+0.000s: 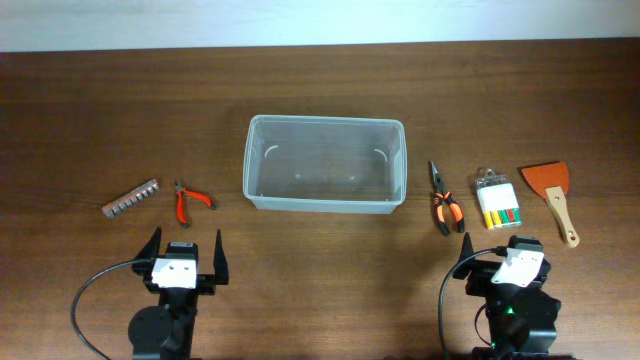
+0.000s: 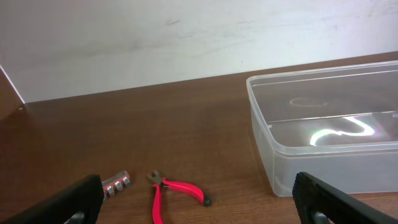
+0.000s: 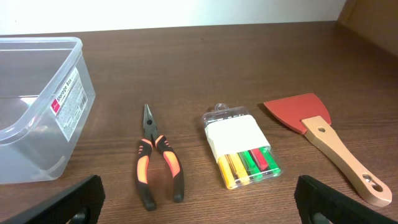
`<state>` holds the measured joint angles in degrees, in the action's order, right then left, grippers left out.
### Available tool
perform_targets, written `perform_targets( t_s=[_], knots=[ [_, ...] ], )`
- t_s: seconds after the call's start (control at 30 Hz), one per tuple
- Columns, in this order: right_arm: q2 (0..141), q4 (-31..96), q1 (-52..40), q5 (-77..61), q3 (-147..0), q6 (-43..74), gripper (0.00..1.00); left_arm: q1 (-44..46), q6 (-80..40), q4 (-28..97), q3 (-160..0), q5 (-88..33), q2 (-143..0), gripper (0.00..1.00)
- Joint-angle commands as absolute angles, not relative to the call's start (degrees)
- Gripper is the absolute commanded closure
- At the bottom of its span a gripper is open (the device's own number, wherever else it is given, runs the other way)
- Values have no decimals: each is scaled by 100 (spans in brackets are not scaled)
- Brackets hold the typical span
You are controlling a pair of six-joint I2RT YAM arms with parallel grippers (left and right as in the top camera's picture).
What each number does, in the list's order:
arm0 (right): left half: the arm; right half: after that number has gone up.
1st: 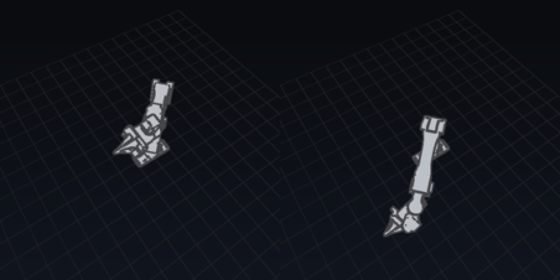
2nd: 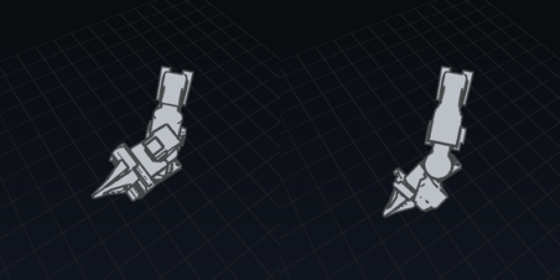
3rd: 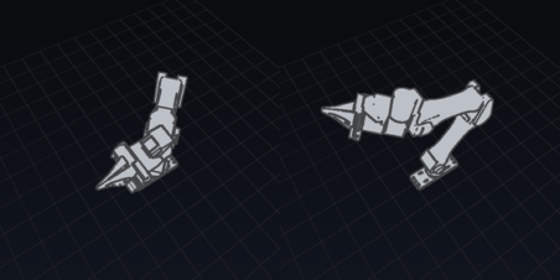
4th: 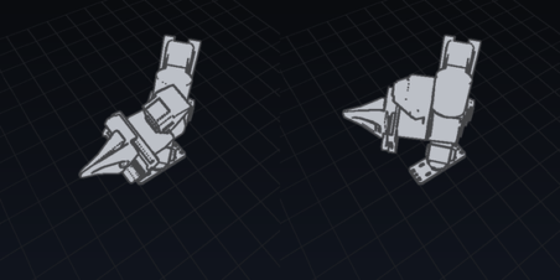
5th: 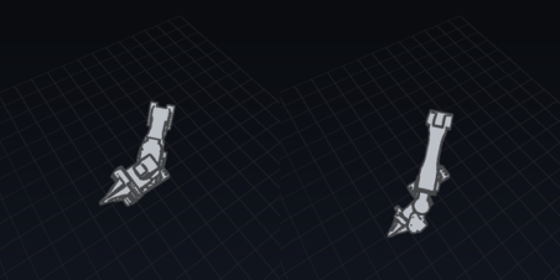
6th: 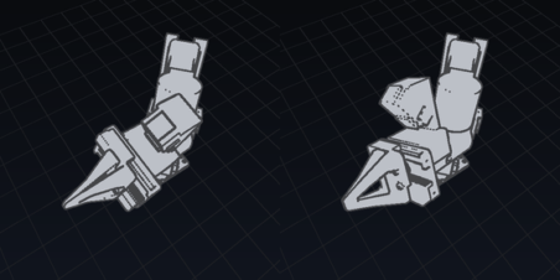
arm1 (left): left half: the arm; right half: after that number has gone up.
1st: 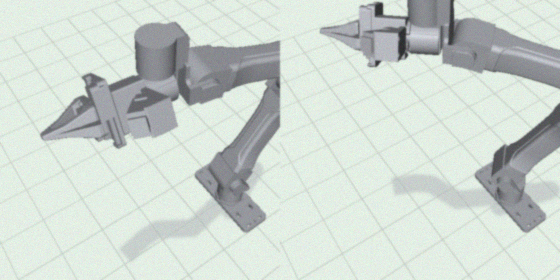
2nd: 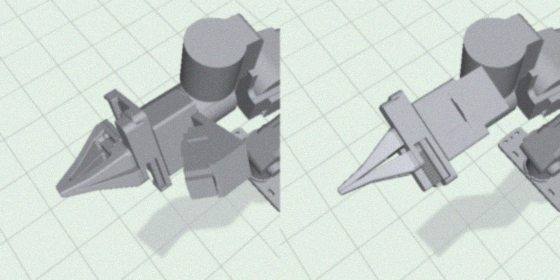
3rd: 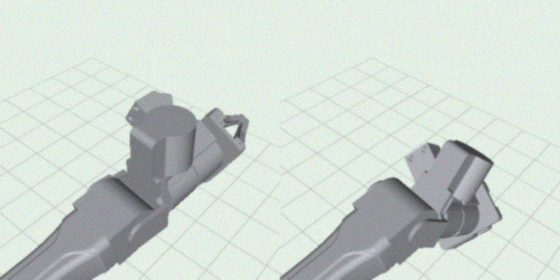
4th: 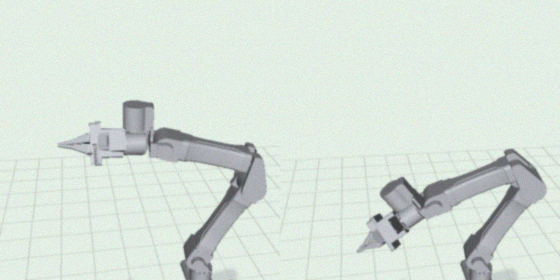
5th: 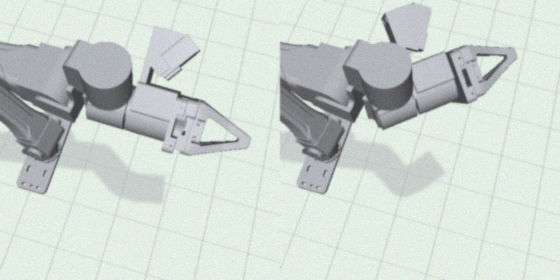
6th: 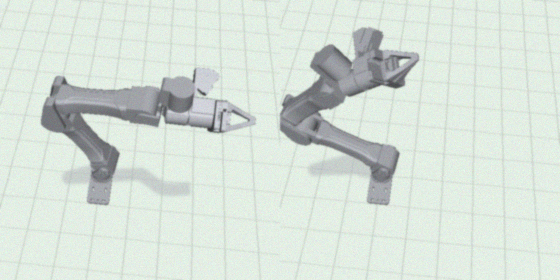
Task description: Pack container
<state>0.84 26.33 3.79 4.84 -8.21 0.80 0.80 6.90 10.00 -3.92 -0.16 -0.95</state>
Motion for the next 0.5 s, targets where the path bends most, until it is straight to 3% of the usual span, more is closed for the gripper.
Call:
perform_targets(
  t_s=[0.0,0.23,0.47],
  knots=[
    [21,2589,338,449,-773,45,1,102,781,967,-298,-19,-30,1],
    [21,2536,338,447,-792,259,2,102,744,963,-305,-14,-30,1],
    [340,2456,340,454,-1382,670,2,95,-174,965,-725,364,-213,1]
  ],
)
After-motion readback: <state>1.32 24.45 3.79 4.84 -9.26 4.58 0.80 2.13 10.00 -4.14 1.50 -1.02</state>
